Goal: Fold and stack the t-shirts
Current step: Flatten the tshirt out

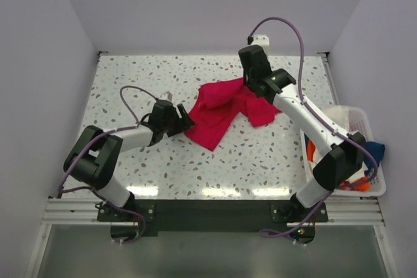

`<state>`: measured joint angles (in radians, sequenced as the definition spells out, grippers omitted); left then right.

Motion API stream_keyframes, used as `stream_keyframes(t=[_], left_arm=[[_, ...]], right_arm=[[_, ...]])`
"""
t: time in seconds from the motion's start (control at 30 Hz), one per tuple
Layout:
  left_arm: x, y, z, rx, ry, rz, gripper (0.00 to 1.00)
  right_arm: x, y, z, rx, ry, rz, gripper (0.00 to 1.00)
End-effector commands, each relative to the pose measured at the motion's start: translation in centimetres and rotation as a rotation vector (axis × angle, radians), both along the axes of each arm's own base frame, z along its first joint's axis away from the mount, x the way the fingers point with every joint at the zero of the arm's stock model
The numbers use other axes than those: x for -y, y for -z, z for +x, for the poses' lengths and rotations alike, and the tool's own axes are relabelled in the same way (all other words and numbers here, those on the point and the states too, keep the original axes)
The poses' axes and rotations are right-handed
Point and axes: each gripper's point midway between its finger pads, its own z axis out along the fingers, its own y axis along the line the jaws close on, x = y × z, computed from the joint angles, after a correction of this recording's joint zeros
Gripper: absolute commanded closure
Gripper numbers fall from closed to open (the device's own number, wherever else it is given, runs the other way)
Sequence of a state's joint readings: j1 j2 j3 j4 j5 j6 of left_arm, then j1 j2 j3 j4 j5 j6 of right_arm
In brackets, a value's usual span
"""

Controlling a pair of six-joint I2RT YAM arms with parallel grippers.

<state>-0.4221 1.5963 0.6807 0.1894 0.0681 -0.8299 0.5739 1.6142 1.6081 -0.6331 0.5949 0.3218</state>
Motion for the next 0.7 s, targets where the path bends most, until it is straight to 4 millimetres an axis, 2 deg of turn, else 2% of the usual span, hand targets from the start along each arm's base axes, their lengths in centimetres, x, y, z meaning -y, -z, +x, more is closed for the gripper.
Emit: stream_keyframes(t=[0.0, 0.13, 0.17, 0.23, 0.27, 0.33, 0.37, 0.4, 0.43, 0.5, 0.6, 0.67], left_arm=[[0.4, -0.6, 2.2, 0.041, -0.054, 0.003, 0.29], [0.7, 0.6, 2.5, 0.011, -0.052, 0.017, 0.43], [0.9, 0.6, 2.6, 0.014, -0.048, 0.018, 0.5], [1.3, 0.3, 2.7, 0.018, -0.041, 0.015, 0.57], [1.3, 0.3, 2.6, 0.014, -0.039, 0.017, 0.66], [0.8, -0.2, 3.0, 0.036, -0.068, 0.036, 0.75], [0.6, -0.3, 3.0, 0.032, -0.074, 0.046, 0.85], [0.5, -0.6, 3.0, 0.036, -0.078, 0.05, 0.9], [0.2, -1.4, 3.2, 0.054, -0.087, 0.053, 1.0], [-0.1, -2.2, 3.2, 0.066, -0.092, 0.061, 1.0], [-0.8, -4.6, 3.6, 0.109, -0.114, 0.081, 1.0], [-2.2, -6.7, 4.2, 0.141, -0.144, 0.107, 1.0]], right_arm=[[2.2, -4.8, 0.4, 0.089, 0.046, 0.016, 1.0], [2.2, -6.8, 0.9, 0.116, 0.042, 0.039, 1.0], [2.2, -6.8, 1.1, 0.113, 0.045, 0.035, 1.0], [2.2, -7.4, 1.3, 0.122, 0.04, 0.04, 1.0], [2.3, -7.3, 1.4, 0.119, 0.043, 0.037, 1.0], [2.1, -7.2, 1.7, 0.116, 0.038, 0.041, 1.0], [2.2, -7.1, 1.8, 0.111, 0.038, 0.038, 1.0], [2.2, -7.0, 1.9, 0.108, 0.038, 0.038, 1.0], [2.0, -7.1, 2.0, 0.109, 0.034, 0.045, 1.0], [2.0, -7.1, 2.2, 0.11, 0.033, 0.044, 1.0], [2.0, -7.8, 2.7, 0.12, 0.032, 0.039, 1.0], [1.8, -8.0, 2.9, 0.118, 0.03, 0.033, 1.0]])
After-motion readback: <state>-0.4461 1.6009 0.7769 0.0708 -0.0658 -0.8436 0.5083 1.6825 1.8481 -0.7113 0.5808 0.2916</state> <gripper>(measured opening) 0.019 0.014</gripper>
